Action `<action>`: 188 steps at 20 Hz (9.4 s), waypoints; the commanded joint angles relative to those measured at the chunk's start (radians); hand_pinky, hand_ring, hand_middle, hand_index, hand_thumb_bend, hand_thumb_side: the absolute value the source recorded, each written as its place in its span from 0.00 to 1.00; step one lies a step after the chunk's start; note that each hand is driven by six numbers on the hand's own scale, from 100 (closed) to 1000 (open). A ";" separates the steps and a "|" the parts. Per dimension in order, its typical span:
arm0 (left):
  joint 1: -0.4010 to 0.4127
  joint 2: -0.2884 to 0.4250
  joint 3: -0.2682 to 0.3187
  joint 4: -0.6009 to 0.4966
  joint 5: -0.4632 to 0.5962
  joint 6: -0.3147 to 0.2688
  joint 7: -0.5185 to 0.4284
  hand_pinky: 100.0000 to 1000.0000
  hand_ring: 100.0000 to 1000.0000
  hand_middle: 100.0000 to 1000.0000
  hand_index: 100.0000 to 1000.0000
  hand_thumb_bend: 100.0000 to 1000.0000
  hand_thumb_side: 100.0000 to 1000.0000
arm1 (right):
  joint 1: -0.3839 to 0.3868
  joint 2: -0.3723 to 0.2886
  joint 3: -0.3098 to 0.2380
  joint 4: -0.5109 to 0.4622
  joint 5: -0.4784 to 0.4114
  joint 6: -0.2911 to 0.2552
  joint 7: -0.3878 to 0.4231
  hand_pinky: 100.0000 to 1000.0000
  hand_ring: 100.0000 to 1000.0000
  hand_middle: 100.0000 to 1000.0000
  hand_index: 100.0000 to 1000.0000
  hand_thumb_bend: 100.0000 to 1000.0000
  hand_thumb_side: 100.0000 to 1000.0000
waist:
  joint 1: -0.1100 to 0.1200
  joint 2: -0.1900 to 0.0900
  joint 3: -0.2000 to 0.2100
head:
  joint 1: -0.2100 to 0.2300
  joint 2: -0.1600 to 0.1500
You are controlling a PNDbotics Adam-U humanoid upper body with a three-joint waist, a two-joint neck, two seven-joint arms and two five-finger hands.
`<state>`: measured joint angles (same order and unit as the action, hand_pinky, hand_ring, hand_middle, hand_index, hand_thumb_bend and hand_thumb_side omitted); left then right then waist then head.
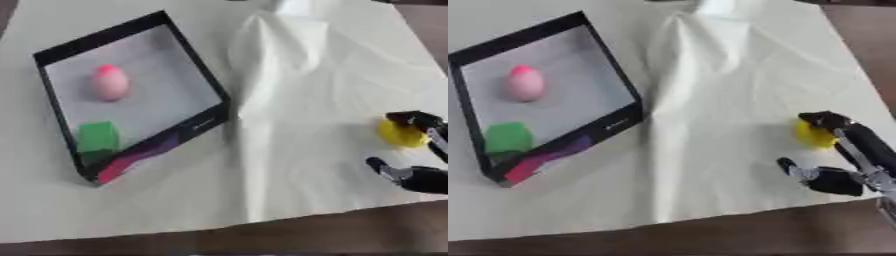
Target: Pick up objects on the table and place them in the box.
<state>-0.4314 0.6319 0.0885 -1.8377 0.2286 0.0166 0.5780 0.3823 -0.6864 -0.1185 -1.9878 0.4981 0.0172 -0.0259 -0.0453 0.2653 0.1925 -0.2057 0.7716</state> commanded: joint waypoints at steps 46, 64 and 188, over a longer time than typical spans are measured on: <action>-0.014 0.011 0.001 -0.002 0.006 0.006 -0.007 0.68 0.54 0.76 0.82 0.35 0.47 | -0.064 -0.057 -0.076 -0.012 -0.147 0.229 -0.115 0.88 0.81 0.79 0.87 0.38 0.40 | 0.006 0.003 0.018 | -0.025 -0.002; -0.014 0.007 0.002 -0.001 0.009 0.004 -0.007 0.68 0.54 0.76 0.82 0.34 0.47 | -0.072 -0.057 -0.062 -0.012 -0.103 0.341 -0.031 0.88 0.81 0.80 0.87 0.41 0.43 | 0.009 0.013 0.025 | -0.027 -0.002; -0.115 0.025 -0.029 -0.021 -0.001 0.011 -0.066 0.69 0.55 0.75 0.82 0.35 0.43 | -1.377 0.304 0.570 0.501 0.137 0.012 0.487 0.89 0.84 0.82 0.88 0.42 0.32 | -0.010 -0.029 0.219 | -0.200 -0.002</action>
<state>-0.5371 0.6328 0.0515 -1.8501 0.2282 0.0299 0.5090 -0.9692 -0.3599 0.4686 -1.4563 0.6475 0.0250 0.4691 -0.0527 0.2417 0.4109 -0.4070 0.7717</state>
